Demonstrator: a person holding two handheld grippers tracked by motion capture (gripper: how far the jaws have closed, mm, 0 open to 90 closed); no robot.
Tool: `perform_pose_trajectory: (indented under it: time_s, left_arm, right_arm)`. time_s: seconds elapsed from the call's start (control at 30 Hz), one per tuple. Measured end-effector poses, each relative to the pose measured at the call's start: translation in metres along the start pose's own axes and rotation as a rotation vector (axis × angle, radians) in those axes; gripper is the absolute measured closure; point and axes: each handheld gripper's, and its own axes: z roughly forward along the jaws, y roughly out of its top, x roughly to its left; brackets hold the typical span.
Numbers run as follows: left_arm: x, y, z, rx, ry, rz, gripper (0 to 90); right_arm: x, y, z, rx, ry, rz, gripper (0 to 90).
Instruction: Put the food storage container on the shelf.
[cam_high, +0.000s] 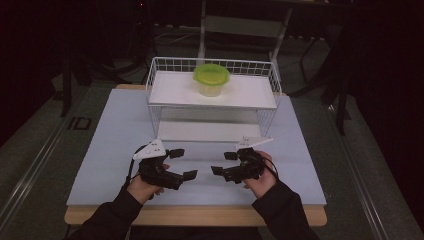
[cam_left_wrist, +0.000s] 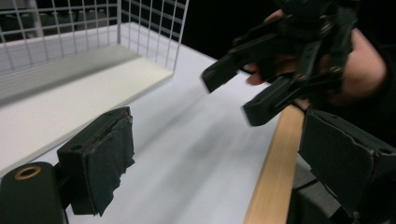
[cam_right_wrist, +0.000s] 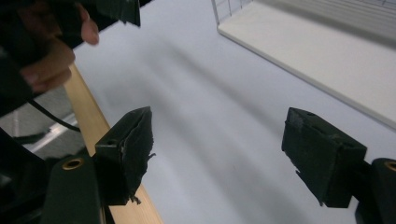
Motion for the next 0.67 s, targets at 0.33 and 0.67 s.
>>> perform_pose_trajectory:
  time_s: [0.33, 0.67]
  left_arm:
    - [0.002, -0.037, 0.002, 0.037, 0.016, 0.018, 10.8]
    - [0.000, -0.047, 0.000, 0.043, 0.041, 0.055, 10.8]
  right_arm:
    - [0.002, -0.035, 0.003, -0.007, -0.017, -0.033, 24.5]
    - [-0.001, -0.043, 0.009, 0.001, -0.063, -0.066, 24.4]
